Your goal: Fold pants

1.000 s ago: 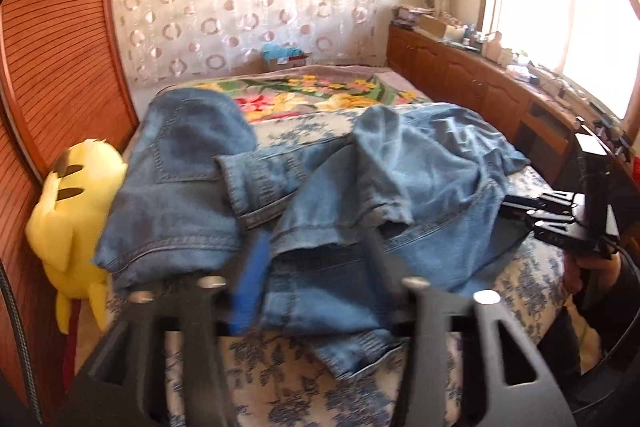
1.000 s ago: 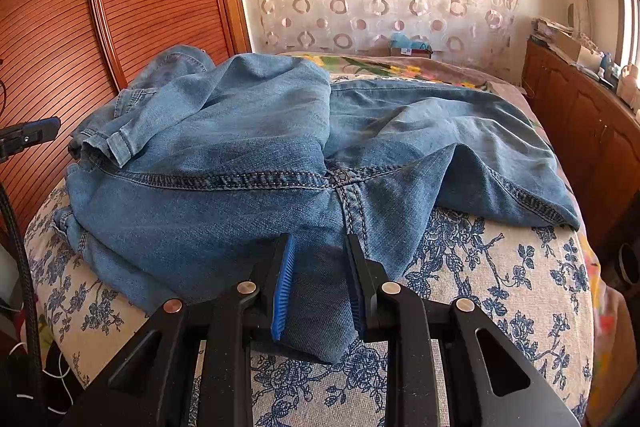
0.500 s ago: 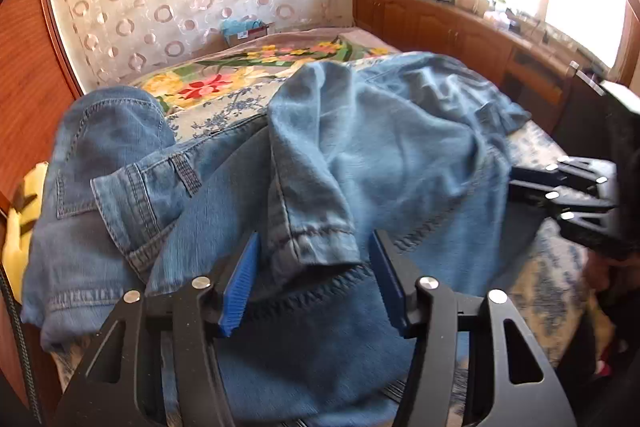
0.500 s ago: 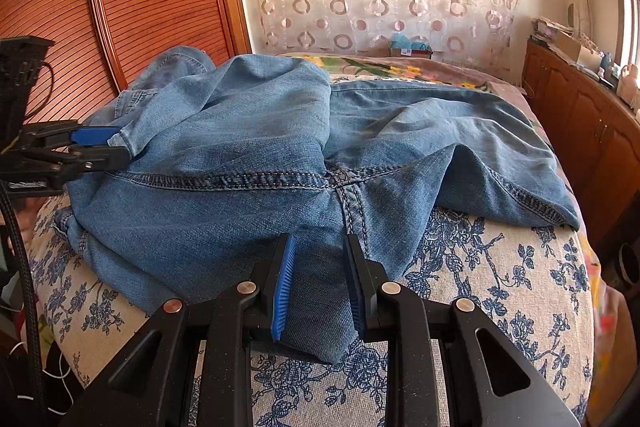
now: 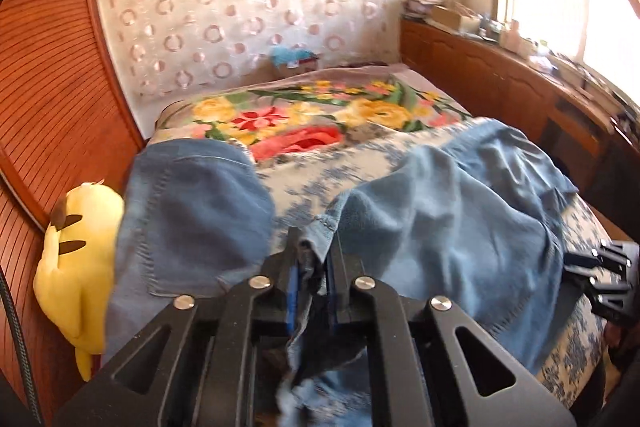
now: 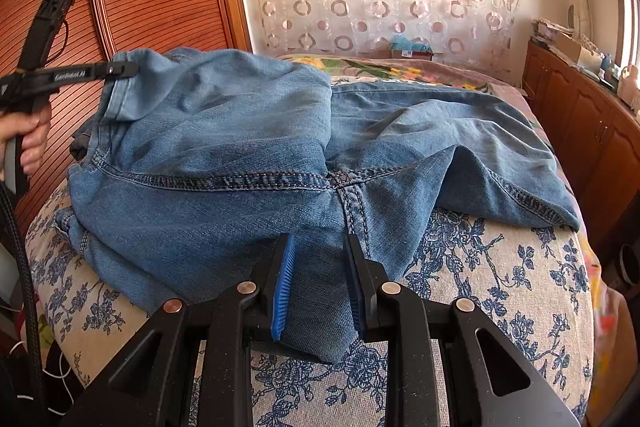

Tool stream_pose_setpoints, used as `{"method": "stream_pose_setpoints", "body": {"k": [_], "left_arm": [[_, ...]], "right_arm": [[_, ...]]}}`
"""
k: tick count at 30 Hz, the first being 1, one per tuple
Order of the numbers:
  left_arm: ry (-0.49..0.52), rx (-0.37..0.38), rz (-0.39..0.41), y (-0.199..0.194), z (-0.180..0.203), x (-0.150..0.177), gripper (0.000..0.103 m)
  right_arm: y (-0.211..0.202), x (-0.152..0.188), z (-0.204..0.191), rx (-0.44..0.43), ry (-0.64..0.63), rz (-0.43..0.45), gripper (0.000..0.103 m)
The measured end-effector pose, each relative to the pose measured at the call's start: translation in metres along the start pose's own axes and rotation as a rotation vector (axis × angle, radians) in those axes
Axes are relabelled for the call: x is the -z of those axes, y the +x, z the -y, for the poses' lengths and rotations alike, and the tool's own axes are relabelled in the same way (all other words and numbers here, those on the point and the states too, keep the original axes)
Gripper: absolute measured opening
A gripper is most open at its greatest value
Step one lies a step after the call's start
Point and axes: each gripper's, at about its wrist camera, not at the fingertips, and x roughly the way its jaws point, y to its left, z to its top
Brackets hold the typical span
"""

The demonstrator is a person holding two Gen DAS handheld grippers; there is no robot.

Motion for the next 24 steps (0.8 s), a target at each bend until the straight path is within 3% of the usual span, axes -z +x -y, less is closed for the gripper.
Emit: {"method": "stream_pose_setpoints", "body": {"k": [8, 10, 12, 22, 24], "left_arm": [[-0.113, -0.009, 0.009, -0.011, -0.033, 0.011, 0.03], [-0.14, 0.007, 0.02, -0.016, -0.038, 0.017, 0.05], [-0.152, 0.025, 0.033, -0.022, -0.039, 0.026, 0.059], [-0.097, 0.081, -0.01, -0.042, -0.013, 0.089, 0.06], [-0.081, 0.086, -0.027, -0.044, -0.007, 0.101, 0.059]], "right_arm": [[0.0, 0.0, 0.0, 0.0, -0.001, -0.003, 0.026], [-0.001, 0.0, 0.0, -0.001, -0.001, -0.002, 0.026], [-0.001, 0.0, 0.001, -0.001, -0.001, -0.002, 0.026], [-0.001, -0.004, -0.001, -0.012, -0.022, -0.012, 0.026], [-0.002, -0.006, -0.002, -0.011, -0.032, -0.012, 0.03]]}}
